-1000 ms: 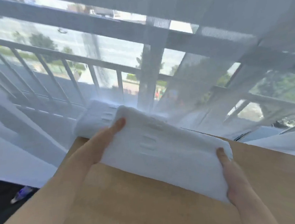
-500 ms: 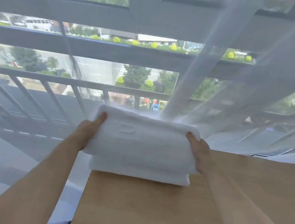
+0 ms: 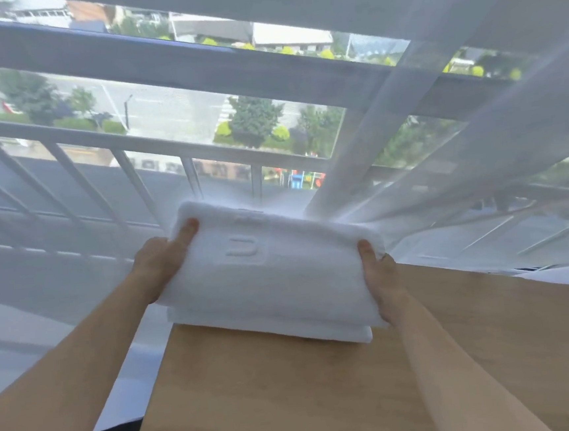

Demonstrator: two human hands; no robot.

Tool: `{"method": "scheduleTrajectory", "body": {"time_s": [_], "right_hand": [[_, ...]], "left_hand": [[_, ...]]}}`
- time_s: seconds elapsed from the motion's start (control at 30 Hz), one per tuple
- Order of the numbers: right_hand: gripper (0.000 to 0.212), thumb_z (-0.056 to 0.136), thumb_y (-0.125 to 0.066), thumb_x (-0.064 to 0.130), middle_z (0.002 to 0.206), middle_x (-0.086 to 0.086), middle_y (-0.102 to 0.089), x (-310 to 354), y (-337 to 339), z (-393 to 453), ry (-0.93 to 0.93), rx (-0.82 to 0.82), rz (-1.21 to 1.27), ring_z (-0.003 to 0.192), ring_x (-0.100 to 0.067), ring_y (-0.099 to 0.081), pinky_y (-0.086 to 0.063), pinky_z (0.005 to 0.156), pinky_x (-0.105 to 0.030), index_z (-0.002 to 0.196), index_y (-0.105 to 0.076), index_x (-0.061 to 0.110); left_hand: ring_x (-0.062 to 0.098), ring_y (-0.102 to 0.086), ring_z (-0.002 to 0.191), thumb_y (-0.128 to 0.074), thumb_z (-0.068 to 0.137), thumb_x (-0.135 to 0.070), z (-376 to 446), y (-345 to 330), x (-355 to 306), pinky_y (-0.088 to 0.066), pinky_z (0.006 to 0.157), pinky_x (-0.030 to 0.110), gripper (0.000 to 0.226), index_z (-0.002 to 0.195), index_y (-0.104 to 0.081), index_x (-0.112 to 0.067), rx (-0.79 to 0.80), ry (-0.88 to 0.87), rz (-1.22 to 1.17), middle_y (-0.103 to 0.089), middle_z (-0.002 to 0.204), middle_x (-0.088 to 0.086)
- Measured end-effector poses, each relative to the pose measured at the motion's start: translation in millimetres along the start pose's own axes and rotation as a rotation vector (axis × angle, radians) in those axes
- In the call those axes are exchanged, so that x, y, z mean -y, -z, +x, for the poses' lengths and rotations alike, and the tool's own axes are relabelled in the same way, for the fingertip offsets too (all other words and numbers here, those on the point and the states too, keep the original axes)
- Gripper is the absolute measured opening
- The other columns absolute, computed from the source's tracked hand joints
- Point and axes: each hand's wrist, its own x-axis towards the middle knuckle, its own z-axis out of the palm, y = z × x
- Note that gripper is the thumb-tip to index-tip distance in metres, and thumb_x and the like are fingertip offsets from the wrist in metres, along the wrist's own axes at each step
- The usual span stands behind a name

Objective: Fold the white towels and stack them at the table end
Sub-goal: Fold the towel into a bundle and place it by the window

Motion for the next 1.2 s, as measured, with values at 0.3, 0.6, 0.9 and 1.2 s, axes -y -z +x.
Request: {"method": "scheduleTrajectory", "body": {"time_s": [0.3,0.6,0.9,1.2], "right_hand": [[0.049,0.091,-0.049,0.069,0.101,0.003,-0.058,-14,2,-13,0.067,-0.019,-0.022,0.091,-0.021,-0.058,-0.045,0.079,-0.036,0.107,-0.051,0.023],[0.061,0.093,-0.044,0.068,0.126,-0.005,-0.056,-19,-4,-35,0.033,-0.145,-0.108,0.106,-0.030,-0.053,-0.037,0.086,-0.038,0.132,-0.036,0.022],[0.048,0.101,-0.031,0.044,0.148,-0.002,-0.048,30,-58,-77,0.988,-0.125,-0.811,0.141,-0.025,-0.038,-0.020,0.120,-0.043,0.139,-0.052,0.023],[0.069,0.093,-0.008,0.067,0.167,0.015,0.008,-11,-25,-42,0.592,-0.030,-0.858,0.153,-0.012,0.009,0.005,0.123,-0.031,0.158,-0.001,0.042]], "left_hand": [[0.031,-0.062,0.067,-0.043,0.062,-0.097,-17,3,12,-0.041,0.059,0.037,0.089,0.068,-0.058,-0.010,-0.004,-0.026,0.046,-0.064,0.070,0.016],[0.022,-0.061,0.083,-0.054,0.071,-0.085,-23,-6,24,-0.046,0.071,0.036,0.075,0.104,-0.065,-0.018,-0.193,-0.244,0.055,-0.067,0.096,-0.001],[0.016,-0.027,0.151,-0.036,0.100,-0.047,-77,-49,-50,-0.018,0.123,0.035,0.056,0.151,-0.043,-0.026,0.057,-1.039,0.544,-0.037,0.160,-0.004],[0.009,0.021,0.152,0.003,0.086,-0.077,-51,-42,-19,0.010,0.124,0.041,0.079,0.156,0.013,-0.044,0.105,-0.833,0.842,0.019,0.165,-0.017]]}}
